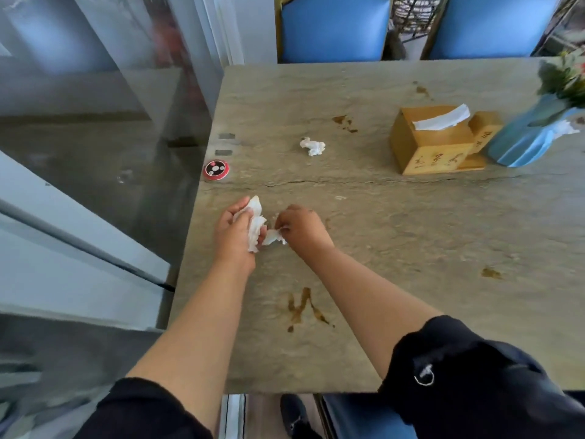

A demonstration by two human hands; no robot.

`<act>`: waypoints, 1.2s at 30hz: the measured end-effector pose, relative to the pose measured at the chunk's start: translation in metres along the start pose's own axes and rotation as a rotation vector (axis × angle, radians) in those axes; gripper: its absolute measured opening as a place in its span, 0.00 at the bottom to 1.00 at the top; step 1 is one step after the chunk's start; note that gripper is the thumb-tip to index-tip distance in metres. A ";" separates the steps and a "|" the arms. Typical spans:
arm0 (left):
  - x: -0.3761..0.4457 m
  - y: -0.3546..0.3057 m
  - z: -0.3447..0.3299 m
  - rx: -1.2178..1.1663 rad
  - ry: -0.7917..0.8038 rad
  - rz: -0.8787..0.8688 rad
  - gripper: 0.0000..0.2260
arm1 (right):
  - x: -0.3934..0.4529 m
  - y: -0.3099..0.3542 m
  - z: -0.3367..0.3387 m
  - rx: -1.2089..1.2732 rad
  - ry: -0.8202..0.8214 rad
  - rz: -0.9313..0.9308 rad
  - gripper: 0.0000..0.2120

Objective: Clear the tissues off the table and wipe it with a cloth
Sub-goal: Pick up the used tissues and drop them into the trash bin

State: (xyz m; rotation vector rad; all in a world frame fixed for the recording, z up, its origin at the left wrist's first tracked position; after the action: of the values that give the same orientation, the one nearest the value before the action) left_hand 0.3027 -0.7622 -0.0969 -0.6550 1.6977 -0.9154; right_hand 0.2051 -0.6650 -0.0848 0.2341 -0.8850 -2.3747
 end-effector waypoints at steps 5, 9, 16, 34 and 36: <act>0.000 0.017 -0.041 0.015 0.048 0.070 0.09 | 0.000 -0.033 0.067 0.311 -0.357 -0.286 0.07; -0.010 0.036 -0.083 0.003 0.128 0.168 0.09 | 0.002 -0.040 0.092 0.480 -0.442 -0.375 0.14; -0.015 0.046 -0.153 -0.159 0.335 0.383 0.12 | 0.028 -0.045 0.102 0.309 -0.439 -0.314 0.03; 0.091 -0.001 -0.185 -0.050 0.190 -0.049 0.04 | 0.174 -0.064 0.042 -0.207 -0.087 -0.066 0.17; 0.093 -0.002 -0.183 -0.043 0.194 -0.063 0.04 | 0.175 -0.070 0.041 -0.224 -0.106 -0.072 0.17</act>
State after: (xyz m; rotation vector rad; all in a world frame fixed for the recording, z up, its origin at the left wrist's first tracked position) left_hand 0.0999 -0.7898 -0.1158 -0.6690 1.8816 -1.0160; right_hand 0.0159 -0.7021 -0.0916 0.0523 -0.6598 -2.5481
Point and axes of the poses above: each hand's wrist, its own x-axis towards the middle knuckle, its own z-axis out of the back of the hand, y = z × x, the point moved 8 cm from there along x, towards the middle knuckle, and after that the axes turned 13 degrees about -y, right-handed, at the moved point
